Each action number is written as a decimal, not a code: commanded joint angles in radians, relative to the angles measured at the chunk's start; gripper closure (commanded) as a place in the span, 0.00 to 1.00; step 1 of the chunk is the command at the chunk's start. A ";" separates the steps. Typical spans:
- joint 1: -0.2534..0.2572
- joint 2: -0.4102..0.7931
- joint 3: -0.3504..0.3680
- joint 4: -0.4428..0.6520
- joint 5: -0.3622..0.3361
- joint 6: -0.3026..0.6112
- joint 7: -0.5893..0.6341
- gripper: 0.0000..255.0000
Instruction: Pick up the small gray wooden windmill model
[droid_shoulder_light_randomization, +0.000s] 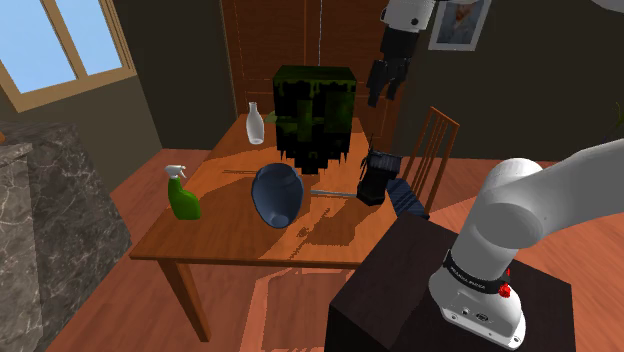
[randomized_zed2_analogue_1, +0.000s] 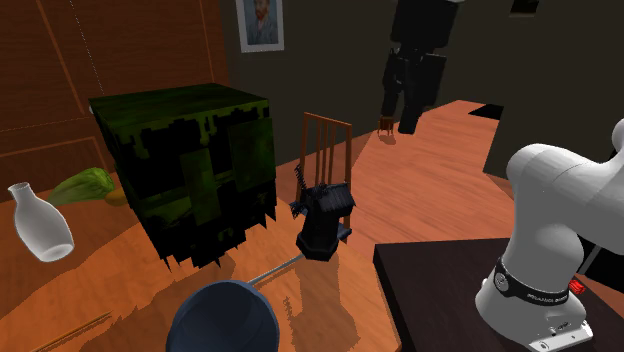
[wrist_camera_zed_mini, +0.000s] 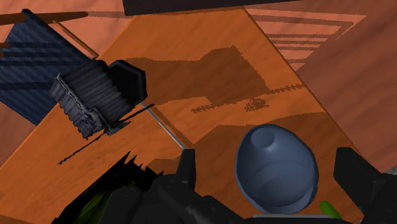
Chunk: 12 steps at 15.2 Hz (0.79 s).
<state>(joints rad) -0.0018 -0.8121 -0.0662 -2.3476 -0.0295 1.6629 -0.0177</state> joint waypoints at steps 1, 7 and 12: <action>0.000 0.000 0.000 0.000 0.000 0.000 0.000 0.00; -0.017 0.038 -0.042 -0.136 -0.135 0.173 -0.127 0.00; -0.045 0.112 -0.086 -0.216 -0.257 0.341 -0.217 0.00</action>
<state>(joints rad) -0.0416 -0.7133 -0.1461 -2.5512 -0.2610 1.9731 -0.2177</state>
